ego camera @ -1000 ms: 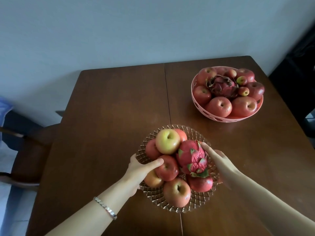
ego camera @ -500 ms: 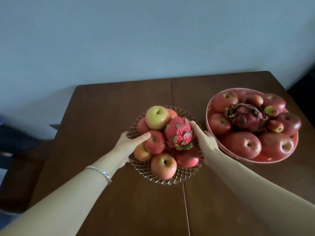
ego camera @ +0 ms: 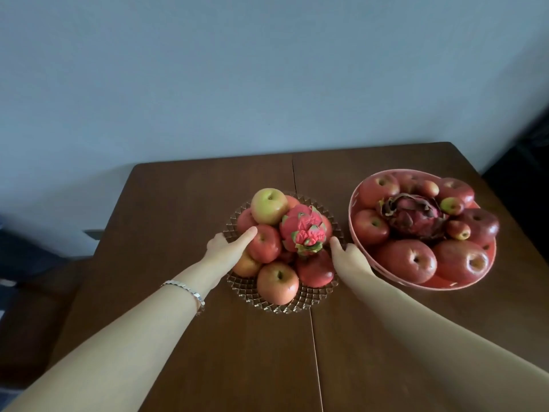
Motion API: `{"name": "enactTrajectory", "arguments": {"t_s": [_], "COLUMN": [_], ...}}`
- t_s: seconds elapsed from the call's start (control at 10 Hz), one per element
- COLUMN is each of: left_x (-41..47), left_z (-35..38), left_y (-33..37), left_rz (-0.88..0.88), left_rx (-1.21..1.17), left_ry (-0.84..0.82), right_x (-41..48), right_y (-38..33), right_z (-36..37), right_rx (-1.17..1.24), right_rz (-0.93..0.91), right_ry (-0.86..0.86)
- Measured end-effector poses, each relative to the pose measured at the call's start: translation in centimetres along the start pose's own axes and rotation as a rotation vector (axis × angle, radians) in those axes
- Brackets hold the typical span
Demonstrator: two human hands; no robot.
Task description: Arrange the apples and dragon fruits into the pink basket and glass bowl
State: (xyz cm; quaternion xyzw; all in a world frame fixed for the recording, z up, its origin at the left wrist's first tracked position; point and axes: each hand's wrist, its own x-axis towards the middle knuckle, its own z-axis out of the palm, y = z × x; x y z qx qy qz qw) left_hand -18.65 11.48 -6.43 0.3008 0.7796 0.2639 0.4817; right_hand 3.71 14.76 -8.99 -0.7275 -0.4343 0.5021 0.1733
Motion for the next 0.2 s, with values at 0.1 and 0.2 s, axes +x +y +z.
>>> {"name": "enactTrajectory", "arguments": {"t_s": [0.1,0.2], "left_x": [-2.4,-6.0], "left_z": [0.0,-0.3], "left_y": [0.8,2.2], "left_rz": [0.127,0.298], "left_rx": [0.328,0.532], "left_ry": [0.194,0.305], "right_x": [-1.7,-4.0], "right_y": [0.3,0.3], "right_z": [-1.4,-3.0], "right_rx": [-0.413,-0.664], "right_rz": [-0.095,-0.159], "right_ry": [-0.104,-0.169]}}
